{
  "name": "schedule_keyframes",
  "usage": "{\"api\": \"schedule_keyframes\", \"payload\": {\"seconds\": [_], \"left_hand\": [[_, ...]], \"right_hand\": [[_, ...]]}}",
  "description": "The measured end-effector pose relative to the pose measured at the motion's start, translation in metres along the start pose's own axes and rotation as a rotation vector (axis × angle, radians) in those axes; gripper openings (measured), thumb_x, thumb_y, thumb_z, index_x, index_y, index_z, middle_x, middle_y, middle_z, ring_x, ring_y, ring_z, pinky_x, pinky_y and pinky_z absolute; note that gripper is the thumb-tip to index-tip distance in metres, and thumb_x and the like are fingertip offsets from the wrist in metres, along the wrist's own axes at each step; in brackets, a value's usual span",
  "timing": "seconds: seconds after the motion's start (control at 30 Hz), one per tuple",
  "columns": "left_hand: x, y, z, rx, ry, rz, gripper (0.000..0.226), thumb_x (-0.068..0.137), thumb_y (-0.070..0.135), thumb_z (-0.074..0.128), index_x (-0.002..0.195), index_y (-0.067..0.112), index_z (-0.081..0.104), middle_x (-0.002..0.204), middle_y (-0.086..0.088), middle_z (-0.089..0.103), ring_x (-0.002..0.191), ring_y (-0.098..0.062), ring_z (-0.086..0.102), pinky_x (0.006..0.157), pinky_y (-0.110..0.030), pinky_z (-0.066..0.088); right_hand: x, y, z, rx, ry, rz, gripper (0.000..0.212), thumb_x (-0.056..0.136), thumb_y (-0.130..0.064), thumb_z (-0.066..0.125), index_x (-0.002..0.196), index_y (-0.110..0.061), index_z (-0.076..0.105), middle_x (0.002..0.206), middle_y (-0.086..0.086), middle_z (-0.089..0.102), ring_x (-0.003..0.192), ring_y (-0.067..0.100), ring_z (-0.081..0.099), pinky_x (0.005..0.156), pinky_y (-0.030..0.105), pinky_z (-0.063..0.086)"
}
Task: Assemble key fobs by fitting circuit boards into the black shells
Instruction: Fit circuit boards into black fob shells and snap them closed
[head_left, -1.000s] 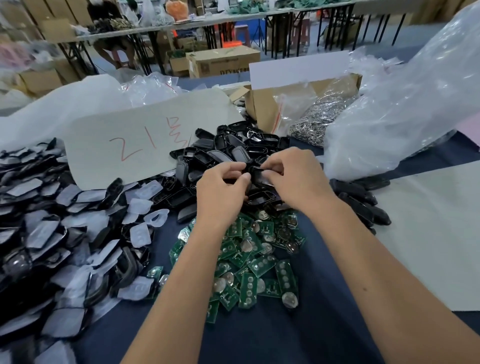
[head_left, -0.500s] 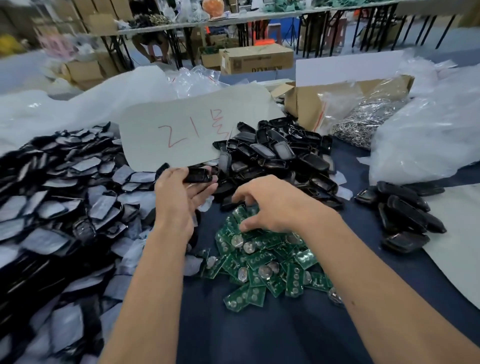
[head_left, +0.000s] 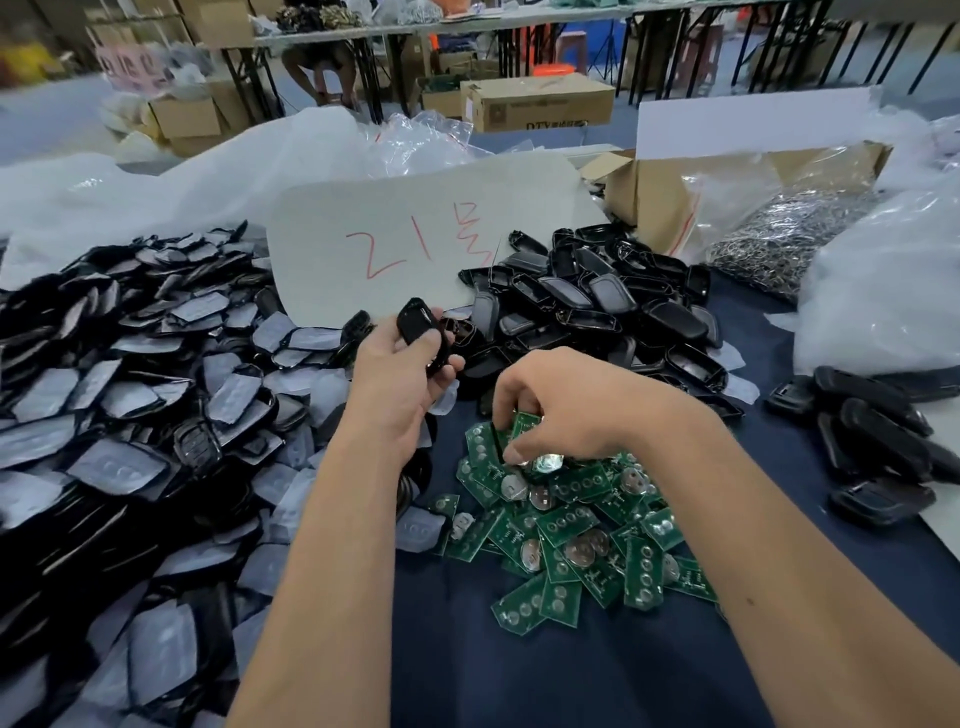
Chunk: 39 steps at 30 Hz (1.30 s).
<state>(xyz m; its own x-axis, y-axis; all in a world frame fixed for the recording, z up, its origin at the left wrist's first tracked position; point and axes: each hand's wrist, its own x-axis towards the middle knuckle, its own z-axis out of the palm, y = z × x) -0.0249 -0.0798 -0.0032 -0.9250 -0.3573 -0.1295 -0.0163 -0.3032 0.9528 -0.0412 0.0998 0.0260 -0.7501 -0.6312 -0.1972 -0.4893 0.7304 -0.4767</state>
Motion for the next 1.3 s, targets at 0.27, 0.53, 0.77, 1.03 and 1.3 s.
{"api": "schedule_keyframes", "payload": {"seconds": [0.27, 0.53, 0.77, 1.03, 1.3], "left_hand": [[-0.002, 0.000, -0.002, 0.045, -0.035, -0.002, 0.029, 0.097, -0.001, 0.067, 0.123, 0.010, 0.059, 0.095, -0.015, 0.074, 0.057, -0.012, 0.065, 0.051, -0.016, 0.050], [0.000, -0.005, 0.003, 0.098, -0.078, 0.047, 0.015, 0.094, 0.001, 0.072, 0.105, 0.011, 0.072, 0.083, -0.009, 0.066, 0.056, -0.011, 0.060, 0.051, -0.015, 0.047], [-0.004, -0.009, 0.013, 0.166, -0.111, 0.082, 0.028, 0.097, -0.005, 0.063, 0.115, 0.012, 0.077, 0.092, -0.012, 0.069, 0.068, -0.014, 0.068, 0.071, -0.018, 0.056], [-0.009, -0.019, 0.028, 0.296, -0.047, 0.195, 0.026, 0.092, -0.003, 0.070, 0.107, 0.018, 0.074, 0.078, -0.005, 0.077, 0.067, -0.021, 0.077, 0.068, -0.025, 0.061], [-0.016, -0.024, 0.043, 0.199, -0.022, 0.141, 0.022, 0.095, -0.005, 0.062, 0.096, 0.012, 0.075, 0.076, -0.004, 0.078, 0.066, -0.025, 0.078, 0.064, -0.025, 0.061]], "right_hand": [[-0.002, 0.011, -0.019, 0.254, 0.074, -0.065, 0.008, 0.087, -0.031, 0.083, 0.084, -0.027, 0.078, 0.085, -0.001, 0.076, 0.081, 0.019, 0.072, 0.083, 0.045, 0.061], [0.005, 0.047, -0.008, 0.827, 0.328, -0.075, 0.036, 0.096, 0.007, 0.062, 0.072, -0.011, 0.042, 0.088, 0.022, 0.076, 0.073, 0.027, 0.076, 0.048, 0.029, 0.050], [0.011, 0.060, -0.003, 1.081, 0.423, -0.199, 0.026, 0.087, -0.030, 0.084, 0.083, -0.008, 0.071, 0.071, 0.008, 0.052, 0.061, 0.012, 0.043, 0.051, 0.020, 0.037], [0.018, 0.054, 0.015, 1.002, 0.611, -0.136, 0.014, 0.088, -0.005, 0.081, 0.096, -0.014, 0.074, 0.075, 0.006, 0.074, 0.065, 0.017, 0.060, 0.061, 0.025, 0.050], [0.019, 0.050, 0.018, 1.084, 0.764, -0.107, 0.009, 0.086, -0.002, 0.082, 0.093, -0.004, 0.076, 0.070, 0.011, 0.073, 0.061, 0.020, 0.072, 0.060, 0.026, 0.060]]}}
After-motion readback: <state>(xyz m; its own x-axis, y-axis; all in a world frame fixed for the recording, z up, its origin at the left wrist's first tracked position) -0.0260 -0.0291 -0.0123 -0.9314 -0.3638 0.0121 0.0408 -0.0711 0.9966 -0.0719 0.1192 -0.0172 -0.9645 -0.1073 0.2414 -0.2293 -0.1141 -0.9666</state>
